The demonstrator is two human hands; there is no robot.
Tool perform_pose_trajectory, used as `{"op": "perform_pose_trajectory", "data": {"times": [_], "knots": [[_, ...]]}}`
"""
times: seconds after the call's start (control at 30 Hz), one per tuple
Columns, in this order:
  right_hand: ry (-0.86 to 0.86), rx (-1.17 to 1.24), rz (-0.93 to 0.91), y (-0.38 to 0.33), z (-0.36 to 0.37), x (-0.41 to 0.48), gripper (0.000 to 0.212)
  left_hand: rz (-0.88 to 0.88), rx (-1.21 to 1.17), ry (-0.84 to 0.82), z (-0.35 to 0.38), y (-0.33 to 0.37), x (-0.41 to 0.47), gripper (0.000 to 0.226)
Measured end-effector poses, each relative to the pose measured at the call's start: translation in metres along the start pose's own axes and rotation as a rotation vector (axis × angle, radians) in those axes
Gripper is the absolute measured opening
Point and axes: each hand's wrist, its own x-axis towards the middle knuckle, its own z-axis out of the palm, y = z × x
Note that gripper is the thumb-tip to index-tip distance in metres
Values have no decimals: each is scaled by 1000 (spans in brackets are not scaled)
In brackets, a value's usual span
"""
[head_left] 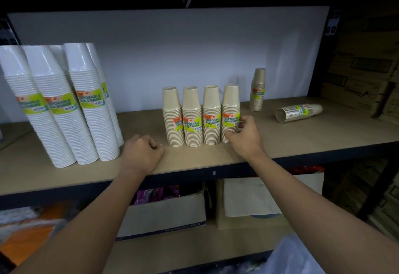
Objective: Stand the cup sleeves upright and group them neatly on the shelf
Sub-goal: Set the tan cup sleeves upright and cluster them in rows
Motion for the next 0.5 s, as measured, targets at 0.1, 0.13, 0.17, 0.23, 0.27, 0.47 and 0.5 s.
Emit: {"op": "perform_pose_trajectory", "data": {"times": [0.1,0.13,0.17,0.23,0.27,0.47,0.5], "knots": [[4,-7,0,0,0,0,54,1,-5,3,0,0,0,23],[4,-10,-2,0,0,0,53,3,-5,4,0,0,0,23],[4,-15,-3,0,1,0,53,6,-5,5,0,0,0,23],[7,-25,-7,0,1,0,53,6,-2,8,0,0,0,22],[9,-26,-8,0,1,0,53,5,1,10,-1,1,-1,22],[19,7,24,0,0,-3,58,0,-11,9,-1,4,-2,22],[45,4,21,-3,-1,-4,58,1,-14,11,-2,4,-2,22]]}}
